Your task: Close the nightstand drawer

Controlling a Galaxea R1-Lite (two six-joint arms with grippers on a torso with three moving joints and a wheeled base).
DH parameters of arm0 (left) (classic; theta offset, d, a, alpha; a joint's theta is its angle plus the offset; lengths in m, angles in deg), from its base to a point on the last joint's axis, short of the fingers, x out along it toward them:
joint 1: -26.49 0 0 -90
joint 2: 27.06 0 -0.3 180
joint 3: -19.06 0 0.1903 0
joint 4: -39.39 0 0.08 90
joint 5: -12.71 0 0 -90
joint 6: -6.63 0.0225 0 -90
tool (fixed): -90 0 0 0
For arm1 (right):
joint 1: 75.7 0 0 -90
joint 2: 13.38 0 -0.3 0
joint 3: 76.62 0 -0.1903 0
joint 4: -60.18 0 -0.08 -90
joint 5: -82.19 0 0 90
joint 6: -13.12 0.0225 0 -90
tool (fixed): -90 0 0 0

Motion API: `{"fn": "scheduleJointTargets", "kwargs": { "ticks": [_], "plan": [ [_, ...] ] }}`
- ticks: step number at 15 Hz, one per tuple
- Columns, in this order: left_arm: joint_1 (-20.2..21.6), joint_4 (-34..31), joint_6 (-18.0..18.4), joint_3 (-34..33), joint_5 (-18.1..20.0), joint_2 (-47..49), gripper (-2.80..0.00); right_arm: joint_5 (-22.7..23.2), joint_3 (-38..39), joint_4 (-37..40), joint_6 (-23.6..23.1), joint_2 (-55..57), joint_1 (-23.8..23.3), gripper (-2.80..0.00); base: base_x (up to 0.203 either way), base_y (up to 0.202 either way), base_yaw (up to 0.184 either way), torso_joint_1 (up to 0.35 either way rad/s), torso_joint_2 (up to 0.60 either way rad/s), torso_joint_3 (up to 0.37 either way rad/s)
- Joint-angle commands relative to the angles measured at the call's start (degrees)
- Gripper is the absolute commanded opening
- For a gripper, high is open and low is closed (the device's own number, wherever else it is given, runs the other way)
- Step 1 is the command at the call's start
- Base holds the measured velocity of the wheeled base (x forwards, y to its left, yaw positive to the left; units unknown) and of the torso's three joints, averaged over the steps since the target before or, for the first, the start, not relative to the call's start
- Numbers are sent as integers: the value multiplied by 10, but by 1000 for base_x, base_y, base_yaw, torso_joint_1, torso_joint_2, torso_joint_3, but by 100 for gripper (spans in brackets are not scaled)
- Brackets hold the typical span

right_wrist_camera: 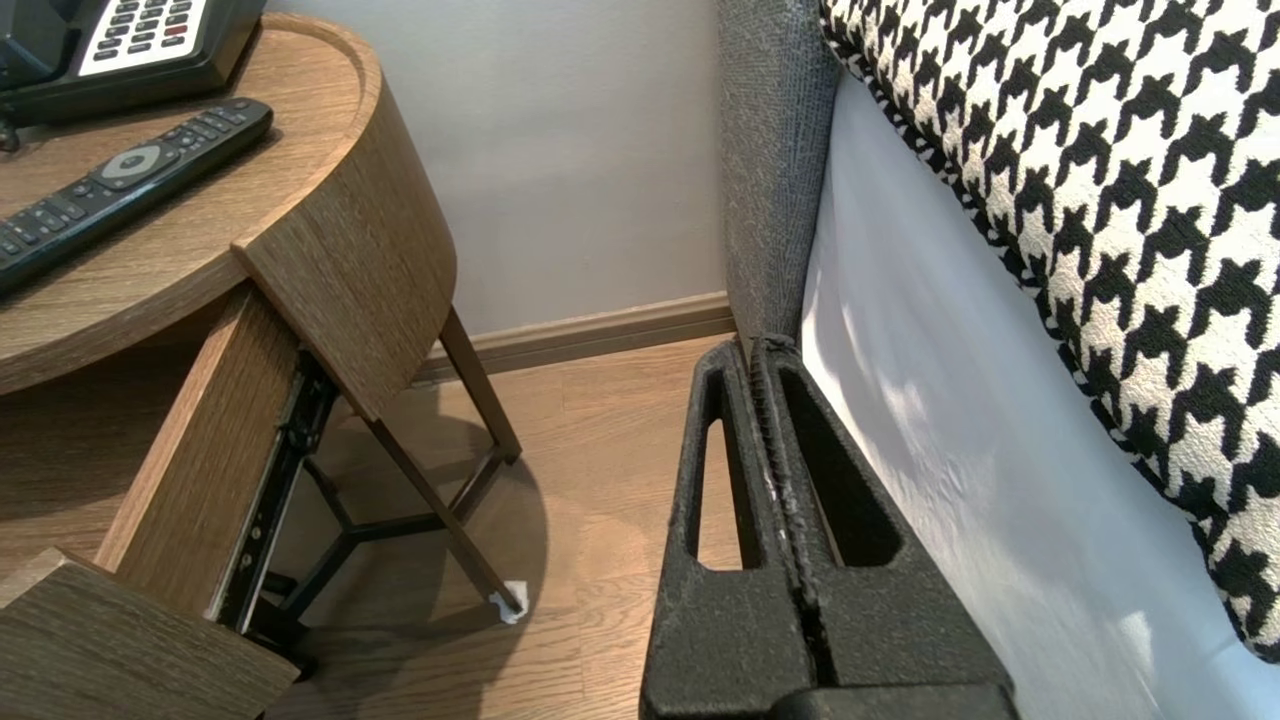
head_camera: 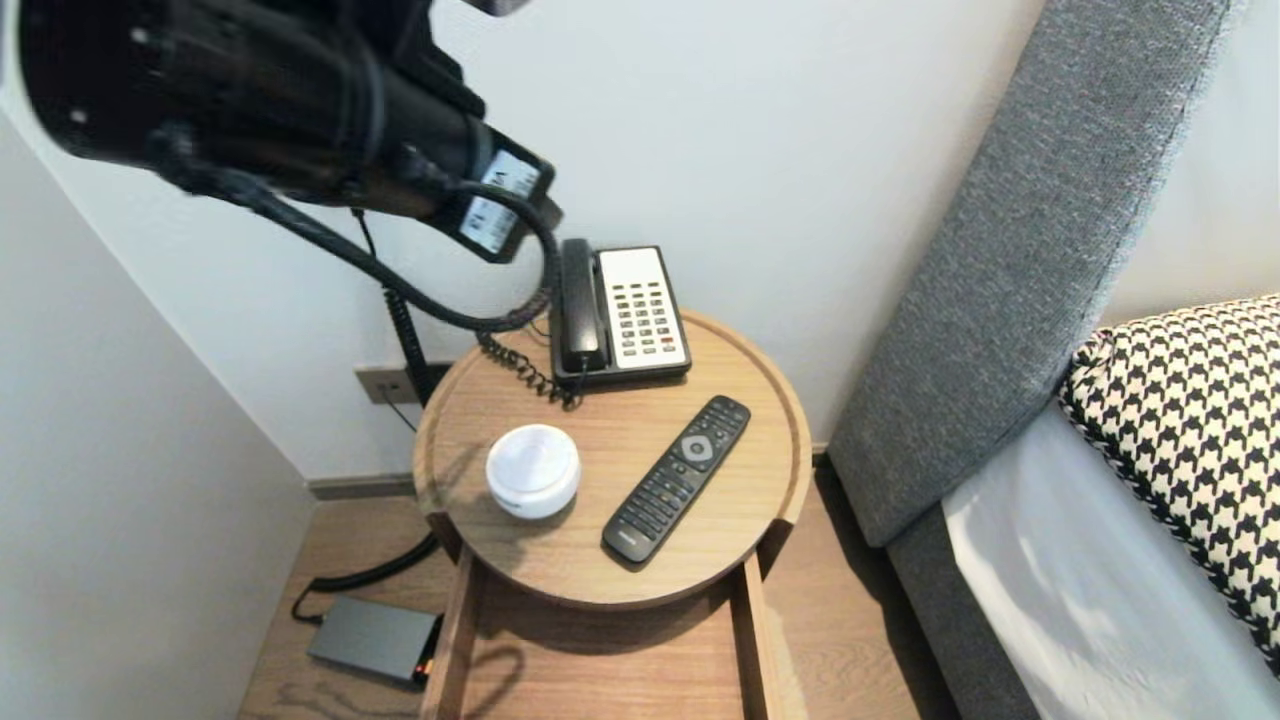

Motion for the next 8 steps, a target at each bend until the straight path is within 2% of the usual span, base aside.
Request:
{"fn": "scheduleJointTargets", "kwargs": {
  "ticks": [1, 3, 5, 8],
  "plan": [
    [17, -44, -24, -23, 1, -111, -280, 0, 15, 0, 1, 1, 0, -280, 0, 0, 0, 0, 0, 0],
    [27, -91, -66, -72, 4, -185, -280, 0, 15, 0, 1, 1, 0, -280, 0, 0, 0, 0, 0, 0],
    [31, -142, -129, -154, 6, -260, -280, 0, 15, 0, 0, 1, 0, -280, 0, 0, 0, 0, 0, 0],
    [33, -233, -243, -266, 32, -341, -280, 0, 15, 0, 0, 1, 1, -280, 0, 0, 0, 0, 0, 0]
  ]
}}
